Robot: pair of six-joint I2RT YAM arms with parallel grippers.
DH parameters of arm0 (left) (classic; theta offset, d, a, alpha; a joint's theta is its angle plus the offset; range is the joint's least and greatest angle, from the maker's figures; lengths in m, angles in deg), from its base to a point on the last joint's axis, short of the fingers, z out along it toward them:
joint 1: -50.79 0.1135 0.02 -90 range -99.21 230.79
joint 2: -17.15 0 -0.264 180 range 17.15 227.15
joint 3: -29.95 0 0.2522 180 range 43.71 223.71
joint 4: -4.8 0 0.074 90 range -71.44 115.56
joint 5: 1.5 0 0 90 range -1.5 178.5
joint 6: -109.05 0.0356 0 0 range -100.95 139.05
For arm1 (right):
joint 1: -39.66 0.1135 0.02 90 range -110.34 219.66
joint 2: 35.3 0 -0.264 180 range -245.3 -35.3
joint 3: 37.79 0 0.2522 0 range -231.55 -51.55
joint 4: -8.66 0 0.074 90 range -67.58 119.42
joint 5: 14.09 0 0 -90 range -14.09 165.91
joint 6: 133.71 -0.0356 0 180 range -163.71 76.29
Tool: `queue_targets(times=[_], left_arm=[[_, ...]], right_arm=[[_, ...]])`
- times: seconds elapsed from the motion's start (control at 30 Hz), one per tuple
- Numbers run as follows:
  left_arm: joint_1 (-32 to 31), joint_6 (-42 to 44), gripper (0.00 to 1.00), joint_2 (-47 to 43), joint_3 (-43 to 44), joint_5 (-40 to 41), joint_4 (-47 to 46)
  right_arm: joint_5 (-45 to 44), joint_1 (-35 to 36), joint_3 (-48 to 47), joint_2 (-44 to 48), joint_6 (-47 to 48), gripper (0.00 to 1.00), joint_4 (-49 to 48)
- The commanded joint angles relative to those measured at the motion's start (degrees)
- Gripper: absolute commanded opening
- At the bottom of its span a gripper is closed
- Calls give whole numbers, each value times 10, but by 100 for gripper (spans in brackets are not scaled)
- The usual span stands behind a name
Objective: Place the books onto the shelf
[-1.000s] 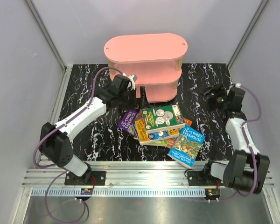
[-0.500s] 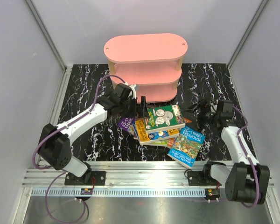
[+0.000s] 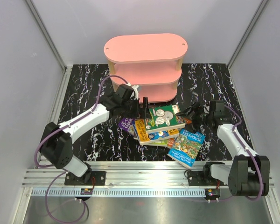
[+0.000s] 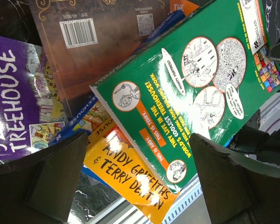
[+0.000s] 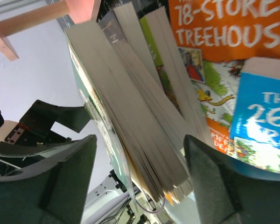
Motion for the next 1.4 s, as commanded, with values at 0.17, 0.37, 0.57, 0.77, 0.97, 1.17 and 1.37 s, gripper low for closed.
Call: queue_targets(times=[0.17,0.37,0.57,0.77,0.97,1.17,1.37], left_arm=[[-14,-5,99,-2,18,-11,-24],[-14,19,99,-39,38,19,18],[-12,67,99,-77,98,36,57],[-10,113,99,-115,148,-56,32],[1,144,99,-101,176,-162,56],[2,136,96,-121,115,-219,42],[2,76,47,-142,83,-323,-9]], right_arm=[[-8,36,-16,29,-18,30,-27],[-54,37,-121,59,65,8,123],[21,37,-226,66,120,0,178],[165,45,-269,87,116,0,159],[256,46,-247,137,50,0,77],[288,46,-198,168,-58,0,-46],[269,46,-206,159,-26,0,-6]])
